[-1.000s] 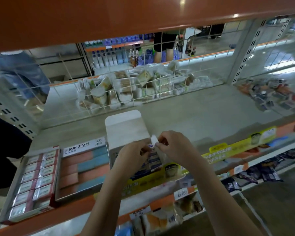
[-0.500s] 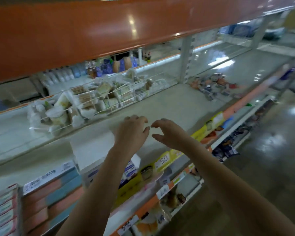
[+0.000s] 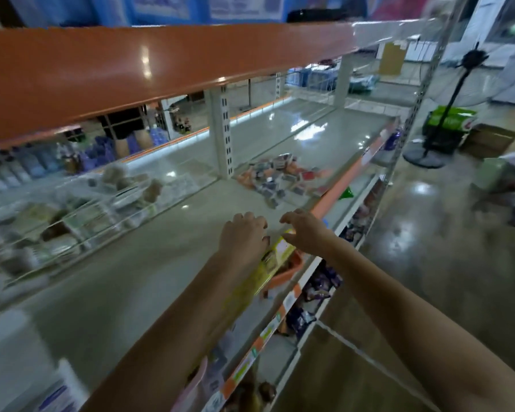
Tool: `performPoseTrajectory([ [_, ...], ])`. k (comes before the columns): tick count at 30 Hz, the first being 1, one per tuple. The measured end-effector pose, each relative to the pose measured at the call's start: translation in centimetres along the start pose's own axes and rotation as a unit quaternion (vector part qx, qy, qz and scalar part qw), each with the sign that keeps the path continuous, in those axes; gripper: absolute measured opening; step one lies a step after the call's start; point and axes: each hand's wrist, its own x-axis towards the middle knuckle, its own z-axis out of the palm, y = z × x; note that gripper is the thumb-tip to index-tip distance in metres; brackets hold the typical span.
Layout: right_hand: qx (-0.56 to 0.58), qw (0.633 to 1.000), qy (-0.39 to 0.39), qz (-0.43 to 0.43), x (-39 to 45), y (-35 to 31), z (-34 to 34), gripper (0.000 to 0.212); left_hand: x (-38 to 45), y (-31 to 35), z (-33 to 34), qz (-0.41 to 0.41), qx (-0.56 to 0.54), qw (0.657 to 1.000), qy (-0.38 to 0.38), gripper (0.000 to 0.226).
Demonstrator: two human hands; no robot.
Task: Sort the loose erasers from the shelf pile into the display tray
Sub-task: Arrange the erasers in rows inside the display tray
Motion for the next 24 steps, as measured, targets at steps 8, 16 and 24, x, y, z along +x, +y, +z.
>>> performPoseTrajectory([
  [8,0.025,0.999,0.038,0.0,7.5,9.8,-1.3,0.035,10.2,2.0,3.4,-0.066,-0.053,0.996,-0.02,0.032],
  [16,0.02,0.994,0.109,-0.004,13.4,12.2,-0.6,0.034,16.3,-0.1,5.2,-0.13,-0.001,0.992,-0.01,0.04],
  [24,0.03,0.987,0.158,0.025,15.9,12.8,1.1,0.041,18.1,-0.4,7.0,-0.118,-0.029,0.993,0.014,0.04],
])
